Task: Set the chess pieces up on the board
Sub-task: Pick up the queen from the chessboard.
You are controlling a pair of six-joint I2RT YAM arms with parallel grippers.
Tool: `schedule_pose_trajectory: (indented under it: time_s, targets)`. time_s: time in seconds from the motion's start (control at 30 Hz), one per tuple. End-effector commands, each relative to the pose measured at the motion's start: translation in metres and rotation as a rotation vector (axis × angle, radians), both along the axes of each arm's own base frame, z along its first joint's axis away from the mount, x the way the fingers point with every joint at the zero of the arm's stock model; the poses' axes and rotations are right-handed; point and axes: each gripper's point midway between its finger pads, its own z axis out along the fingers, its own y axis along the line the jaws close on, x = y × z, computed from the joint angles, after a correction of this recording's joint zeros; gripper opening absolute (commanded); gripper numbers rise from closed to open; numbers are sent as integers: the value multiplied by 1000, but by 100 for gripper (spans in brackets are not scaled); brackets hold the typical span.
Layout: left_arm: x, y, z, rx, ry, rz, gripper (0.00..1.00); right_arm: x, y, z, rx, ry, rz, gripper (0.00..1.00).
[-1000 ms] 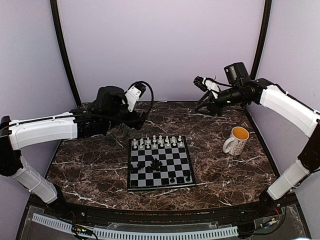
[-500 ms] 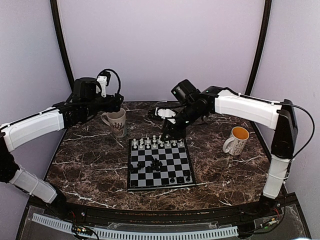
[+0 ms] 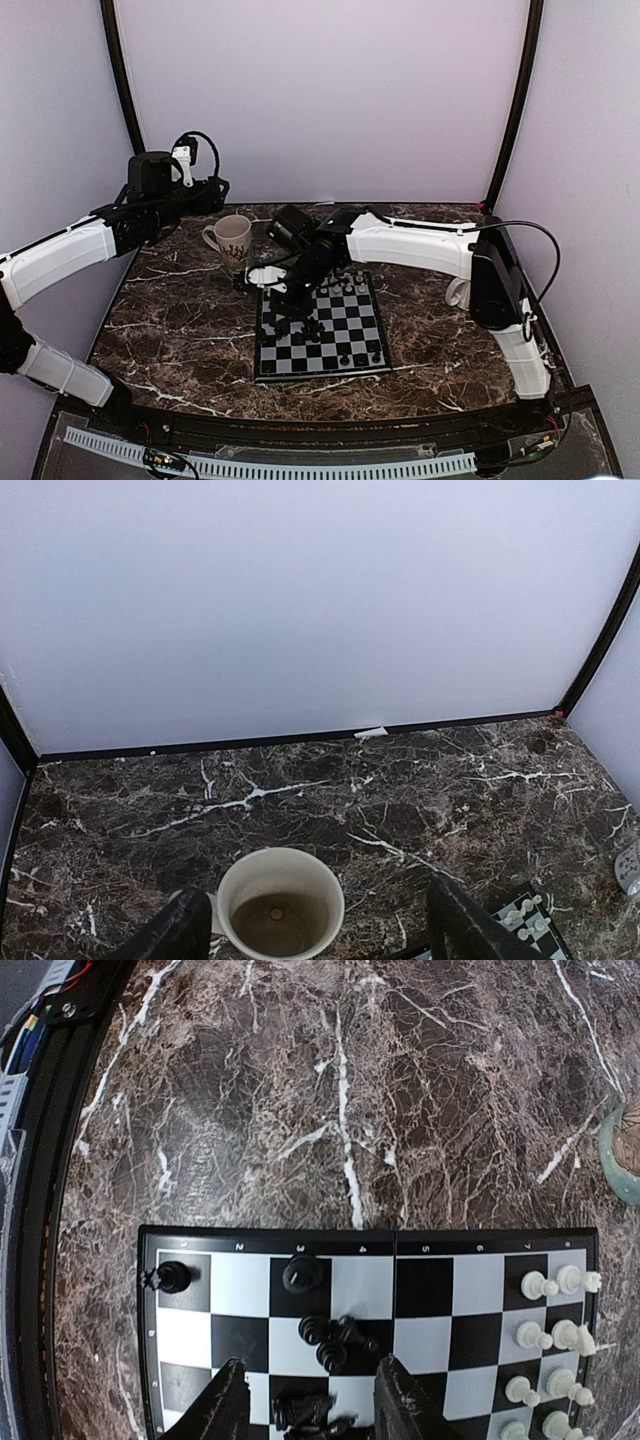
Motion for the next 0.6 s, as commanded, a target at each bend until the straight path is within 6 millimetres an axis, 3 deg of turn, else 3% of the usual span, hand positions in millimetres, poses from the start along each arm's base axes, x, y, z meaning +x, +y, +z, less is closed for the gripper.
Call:
schedule_pose_trajectory:
  time_s: [0.0,0.33,0.57]
  targets:
    - [-1,-3,2,-15,-11,-16,75,1,19,0,-1,2,-19,44]
    - [1,-3,-1,-9,1,-17,76,-6,27,-35,-55,58,-14,43]
    - [1,-4,-3,-5,6,-21,76,-17,35,-41,-57,94,8,40]
